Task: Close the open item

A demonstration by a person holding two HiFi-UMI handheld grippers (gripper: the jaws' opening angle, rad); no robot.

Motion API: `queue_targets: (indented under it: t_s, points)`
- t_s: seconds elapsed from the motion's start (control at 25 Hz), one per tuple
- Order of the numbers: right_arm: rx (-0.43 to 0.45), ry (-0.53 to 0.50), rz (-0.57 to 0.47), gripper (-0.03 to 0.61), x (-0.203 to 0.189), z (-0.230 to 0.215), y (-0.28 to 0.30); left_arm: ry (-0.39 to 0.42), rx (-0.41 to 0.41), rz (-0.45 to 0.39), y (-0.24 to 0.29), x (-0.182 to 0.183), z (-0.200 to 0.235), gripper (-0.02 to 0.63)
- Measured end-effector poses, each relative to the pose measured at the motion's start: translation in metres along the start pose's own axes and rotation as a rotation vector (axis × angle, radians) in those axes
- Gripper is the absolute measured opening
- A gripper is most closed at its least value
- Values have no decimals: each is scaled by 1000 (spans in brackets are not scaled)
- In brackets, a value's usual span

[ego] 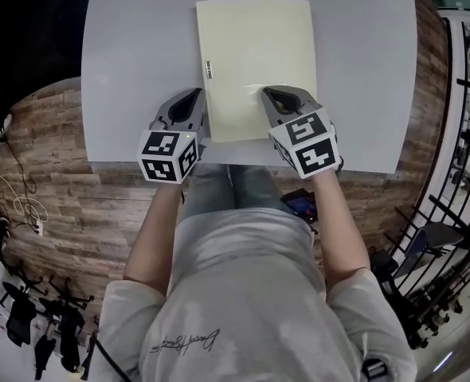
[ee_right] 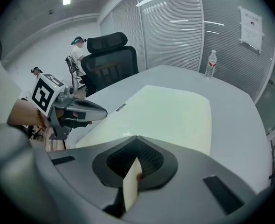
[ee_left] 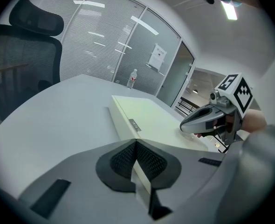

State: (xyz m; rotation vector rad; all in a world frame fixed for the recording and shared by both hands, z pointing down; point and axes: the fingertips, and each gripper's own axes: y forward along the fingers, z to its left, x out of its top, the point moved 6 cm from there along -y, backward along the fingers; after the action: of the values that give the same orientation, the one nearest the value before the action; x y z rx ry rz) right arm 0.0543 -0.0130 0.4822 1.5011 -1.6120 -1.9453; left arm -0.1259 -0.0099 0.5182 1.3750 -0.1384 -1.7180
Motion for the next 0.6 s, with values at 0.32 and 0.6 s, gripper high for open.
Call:
queue_targets:
  t_s: [0.32, 0.6]
  points:
    - [-35, 30, -90, 14, -5, -8, -23, 78, -4, -29, -13, 17, -9, 9]
    - [-70, 56, -174, 14, -16, -11, -55, 169, -38, -77, -30, 47, -30, 9]
